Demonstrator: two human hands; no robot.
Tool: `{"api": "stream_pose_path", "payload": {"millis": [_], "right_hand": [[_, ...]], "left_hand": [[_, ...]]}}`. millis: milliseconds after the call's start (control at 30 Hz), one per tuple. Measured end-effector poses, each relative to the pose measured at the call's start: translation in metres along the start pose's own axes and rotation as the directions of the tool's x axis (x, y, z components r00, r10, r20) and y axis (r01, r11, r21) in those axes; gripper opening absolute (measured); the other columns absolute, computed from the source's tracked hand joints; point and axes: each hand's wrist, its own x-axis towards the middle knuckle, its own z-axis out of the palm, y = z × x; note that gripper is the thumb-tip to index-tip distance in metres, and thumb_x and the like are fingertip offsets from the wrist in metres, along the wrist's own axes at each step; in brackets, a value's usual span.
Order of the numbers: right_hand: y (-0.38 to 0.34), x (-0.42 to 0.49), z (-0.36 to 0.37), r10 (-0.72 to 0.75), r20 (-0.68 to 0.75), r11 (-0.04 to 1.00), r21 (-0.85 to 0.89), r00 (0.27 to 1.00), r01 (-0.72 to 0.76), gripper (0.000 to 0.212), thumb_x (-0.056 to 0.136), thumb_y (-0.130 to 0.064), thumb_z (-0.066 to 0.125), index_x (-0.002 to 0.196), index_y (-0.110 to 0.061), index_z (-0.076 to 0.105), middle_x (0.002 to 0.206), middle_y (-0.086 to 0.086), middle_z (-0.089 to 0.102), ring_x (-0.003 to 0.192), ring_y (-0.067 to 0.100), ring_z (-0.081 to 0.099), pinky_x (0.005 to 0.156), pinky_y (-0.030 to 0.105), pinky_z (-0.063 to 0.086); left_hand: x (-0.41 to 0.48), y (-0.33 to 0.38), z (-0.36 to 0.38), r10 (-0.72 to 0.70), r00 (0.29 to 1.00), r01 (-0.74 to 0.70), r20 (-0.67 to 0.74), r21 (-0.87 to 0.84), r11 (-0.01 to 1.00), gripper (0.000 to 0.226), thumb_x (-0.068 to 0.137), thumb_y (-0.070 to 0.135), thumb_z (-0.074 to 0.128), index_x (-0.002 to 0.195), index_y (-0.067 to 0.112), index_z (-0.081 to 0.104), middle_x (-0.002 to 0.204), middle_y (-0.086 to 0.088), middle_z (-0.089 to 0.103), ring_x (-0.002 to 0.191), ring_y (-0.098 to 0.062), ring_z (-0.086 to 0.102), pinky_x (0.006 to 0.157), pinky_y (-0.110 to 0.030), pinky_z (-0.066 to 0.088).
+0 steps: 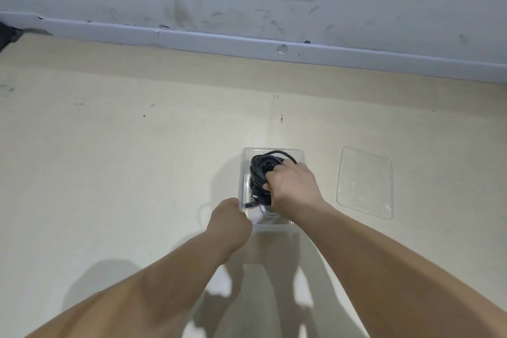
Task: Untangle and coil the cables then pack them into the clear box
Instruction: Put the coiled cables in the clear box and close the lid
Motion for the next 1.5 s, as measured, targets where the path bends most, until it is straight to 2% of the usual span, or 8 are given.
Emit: {"api": "stream_pose_path", "payload": {"millis": [200,500,600,967,1067,1233,1367,1500], "right_hand": [[-0.029,0.011,0.019,0.012,0.17,0.995,-0.096,0.985,0.005,0.011,0.087,-0.014,0.06,0.091,-0.021,0.053,0.085,0.001,0.064,0.102,0.026,0.05,0.096,0.04,0.029],[-0.032,-0.003,0.019,-0.07,0.386,0.992,0.128,0.92,0.021,0.025,0.095,-0.023,0.051,0.071,-0.02,0.045,0.075,-0.006,0.057,0.083,0.025,0.055,0.079,0.038,0.025],[-0.026,-0.008,0.006,-0.036,0.415,0.979,0.196,0.909,-0.05,0.026,0.098,-0.026,0.05,0.073,-0.019,0.053,0.074,-0.004,0.055,0.072,0.02,0.05,0.074,0.037,0.03],[-0.021,0.014,-0.003,0.122,0.21,0.98,0.131,0.97,-0.152,0.026,0.1,-0.027,0.045,0.074,-0.023,0.049,0.078,-0.005,0.058,0.09,0.026,0.059,0.091,0.04,0.032],[-0.021,0.014,0.018,0.106,0.197,0.992,0.047,0.975,-0.117,0.032,0.105,-0.034,0.042,0.077,-0.024,0.055,0.08,-0.003,0.061,0.094,0.024,0.057,0.093,0.039,0.031],[-0.016,0.02,0.037,0.168,0.207,0.969,0.144,0.964,-0.2,0.044,0.104,-0.043,0.046,0.065,-0.023,0.047,0.08,-0.003,0.061,0.098,0.023,0.052,0.092,0.04,0.026],[-0.003,0.026,0.027,0.19,0.306,0.877,0.375,0.933,-0.301,0.038,0.093,-0.051,0.065,0.077,-0.017,0.069,0.076,-0.005,0.067,0.092,0.022,0.062,0.096,0.039,0.035],[0.005,0.01,0.021,0.361,-0.003,0.766,0.571,0.933,-0.295,0.033,0.095,-0.052,0.06,0.088,-0.022,0.072,0.093,-0.002,0.067,0.106,0.022,0.056,0.089,0.036,0.049]], "left_hand": [[0.013,-0.016,-0.004,0.106,0.994,-0.104,-0.006,0.178,0.979,0.02,0.098,0.004,0.046,0.084,0.018,0.05,0.075,-0.001,0.049,0.07,-0.023,0.047,0.057,-0.027,0.038],[0.018,-0.019,-0.004,0.044,0.999,-0.044,-0.004,0.023,0.999,0.008,0.087,0.002,0.051,0.088,0.0,0.059,0.073,-0.009,0.051,0.066,-0.024,0.045,0.057,-0.032,0.037],[0.018,-0.016,-0.006,0.05,0.999,-0.05,0.014,0.025,0.998,0.015,0.086,0.0,0.053,0.076,0.011,0.053,0.07,-0.009,0.048,0.065,-0.025,0.044,0.059,-0.033,0.039],[0.014,-0.01,-0.004,0.069,0.997,-0.066,-0.029,0.103,0.992,0.029,0.085,-0.002,0.049,0.068,0.017,0.036,0.066,-0.001,0.038,0.058,-0.022,0.03,0.039,-0.019,0.027],[0.014,-0.011,-0.007,0.055,0.998,-0.055,0.007,0.056,0.997,0.018,0.083,0.001,0.05,0.077,0.017,0.047,0.07,-0.006,0.04,0.064,-0.023,0.033,0.047,-0.018,0.03],[0.015,-0.013,-0.009,0.044,0.998,-0.044,0.044,-0.003,0.999,0.017,0.085,0.002,0.051,0.087,0.019,0.056,0.077,-0.01,0.047,0.069,-0.023,0.04,0.063,-0.031,0.036],[0.012,-0.005,-0.015,0.048,0.998,-0.053,0.032,0.166,0.985,0.01,0.091,0.007,0.055,0.087,0.015,0.051,0.078,-0.005,0.051,0.066,-0.023,0.044,0.056,-0.026,0.036],[0.004,0.014,-0.023,0.105,0.994,-0.085,-0.044,0.317,0.944,0.012,0.09,0.014,0.055,0.102,0.013,0.051,0.121,-0.017,0.059,0.111,-0.033,0.061,0.077,-0.032,0.047]]}}
